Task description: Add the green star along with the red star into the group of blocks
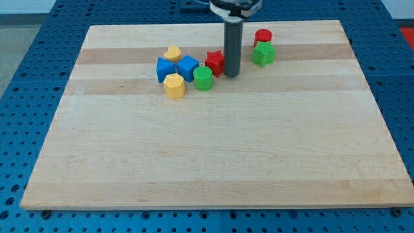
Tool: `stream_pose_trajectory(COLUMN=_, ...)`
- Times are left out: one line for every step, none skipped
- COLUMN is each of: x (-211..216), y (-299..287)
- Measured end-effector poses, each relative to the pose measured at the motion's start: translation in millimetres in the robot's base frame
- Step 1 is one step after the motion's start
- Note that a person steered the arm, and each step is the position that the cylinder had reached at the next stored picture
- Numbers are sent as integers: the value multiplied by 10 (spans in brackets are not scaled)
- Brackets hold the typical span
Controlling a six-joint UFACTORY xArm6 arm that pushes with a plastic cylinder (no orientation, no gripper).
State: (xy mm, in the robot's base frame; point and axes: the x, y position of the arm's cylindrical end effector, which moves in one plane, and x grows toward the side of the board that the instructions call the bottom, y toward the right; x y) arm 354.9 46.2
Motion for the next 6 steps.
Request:
stream_pose_trajectory(x=2, y=619)
stream_pose_trajectory(x=-226, y=1137)
stream_pose_trajectory(x=-556, y=957)
stream_pose_trajectory(x=-569, y=584)
stream_pose_trajectory(x=-555, y=288)
stream_pose_trajectory(x=-555, y=37)
